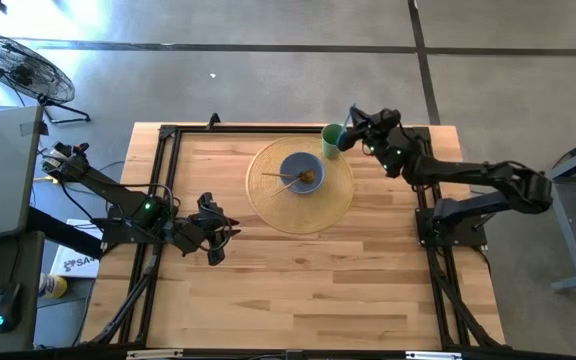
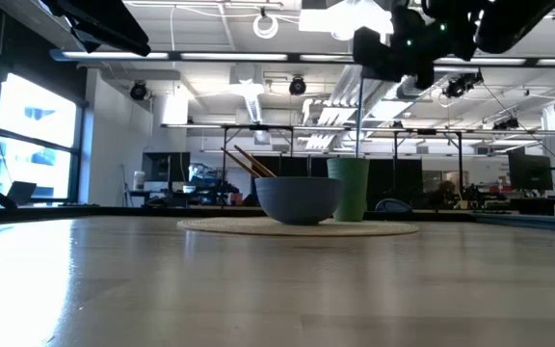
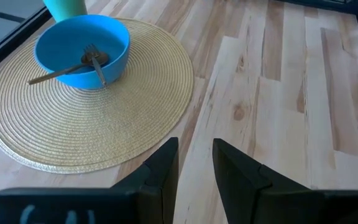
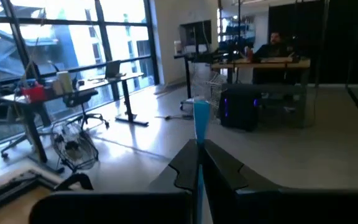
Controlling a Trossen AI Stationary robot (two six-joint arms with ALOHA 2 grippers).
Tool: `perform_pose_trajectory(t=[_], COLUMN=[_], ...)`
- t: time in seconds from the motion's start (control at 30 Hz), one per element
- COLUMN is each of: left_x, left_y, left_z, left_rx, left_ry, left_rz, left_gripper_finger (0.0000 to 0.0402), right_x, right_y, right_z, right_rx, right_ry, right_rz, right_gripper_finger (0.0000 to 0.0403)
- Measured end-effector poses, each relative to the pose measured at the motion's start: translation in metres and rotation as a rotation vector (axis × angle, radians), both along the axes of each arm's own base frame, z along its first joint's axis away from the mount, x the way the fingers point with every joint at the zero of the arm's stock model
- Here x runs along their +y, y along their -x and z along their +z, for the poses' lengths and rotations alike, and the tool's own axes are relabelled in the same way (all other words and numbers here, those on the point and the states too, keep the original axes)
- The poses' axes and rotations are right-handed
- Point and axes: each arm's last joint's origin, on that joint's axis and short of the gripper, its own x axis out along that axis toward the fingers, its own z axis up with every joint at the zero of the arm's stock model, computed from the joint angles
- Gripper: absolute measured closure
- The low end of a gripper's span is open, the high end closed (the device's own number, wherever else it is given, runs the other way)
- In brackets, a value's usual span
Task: Pick & Place Utensil
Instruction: Put the blue straw into the green cup on the brown mat, then return to Home Position
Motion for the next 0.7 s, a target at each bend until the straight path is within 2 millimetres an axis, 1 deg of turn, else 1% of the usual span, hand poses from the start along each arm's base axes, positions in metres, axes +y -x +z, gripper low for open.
perform_pose_trajectory(t=[0.1,0.2,0.37,0.5,0.6,0.7], left_x=[0.000,0.000,0.000,0.000,0.000,0.000], left_y=[0.000,0.000,0.000,0.000,0.000,0.000], left_z=[0.000,0.000,0.001,0.001,0.001,0.001], left_rx=[0.000,0.000,-0.007,-0.008,-0.015,-0.013], left_ry=[0.001,0.001,0.006,0.009,0.033,0.003], left_rz=[0.000,0.000,0.000,0.002,0.018,0.011], left_gripper_finger=[0.0305,0.0305,0.0305,0.0305,0.0305,0.0305], right_x=[-0.004,-0.006,-0.009,-0.009,-0.010,-0.007], right_y=[0.004,0.005,0.006,0.005,0.004,0.005], right_z=[-0.012,-0.015,-0.016,-0.017,-0.012,0.004], right_rx=[0.016,0.029,0.044,0.090,0.149,0.182], right_ry=[-0.023,-0.026,-0.020,-0.037,-0.049,-0.027], right_rz=[0.026,0.049,0.102,0.084,0.068,0.080], right_gripper_finger=[0.0385,0.0365,0.0308,0.0264,0.0241,0.0229])
